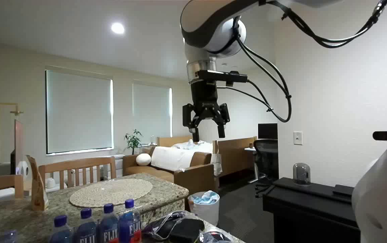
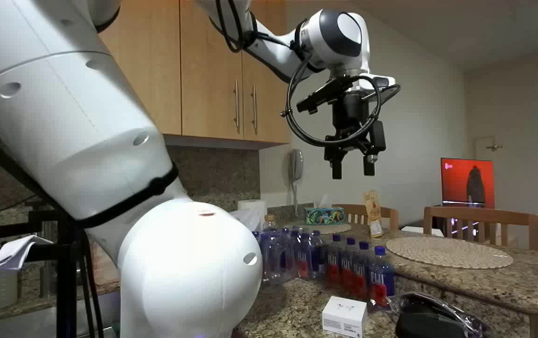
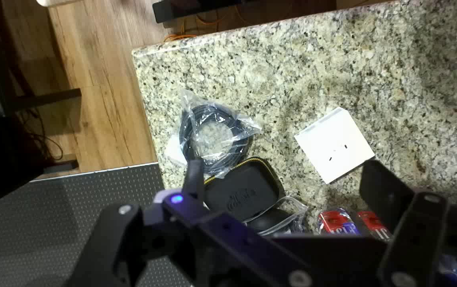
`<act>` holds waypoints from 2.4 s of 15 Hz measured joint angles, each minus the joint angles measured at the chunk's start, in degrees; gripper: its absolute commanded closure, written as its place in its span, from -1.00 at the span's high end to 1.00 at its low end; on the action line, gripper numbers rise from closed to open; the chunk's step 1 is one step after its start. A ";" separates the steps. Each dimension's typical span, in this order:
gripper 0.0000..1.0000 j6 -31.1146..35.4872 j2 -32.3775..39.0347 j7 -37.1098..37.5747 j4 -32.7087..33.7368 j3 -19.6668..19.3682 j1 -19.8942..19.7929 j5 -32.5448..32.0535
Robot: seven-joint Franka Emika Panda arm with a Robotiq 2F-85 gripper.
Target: Remove the black pump from the plastic bag and put it on the top counter
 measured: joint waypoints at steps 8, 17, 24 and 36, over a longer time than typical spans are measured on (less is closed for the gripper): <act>1.00 0.00 0.00 0.00 0.00 0.00 0.00 0.00; 1.00 0.00 0.00 0.00 0.00 0.00 0.00 0.00; 1.00 11.78 -0.10 9.20 -2.98 -1.17 -0.70 4.67; 1.00 56.98 3.48 22.91 -27.09 -1.07 -5.28 9.20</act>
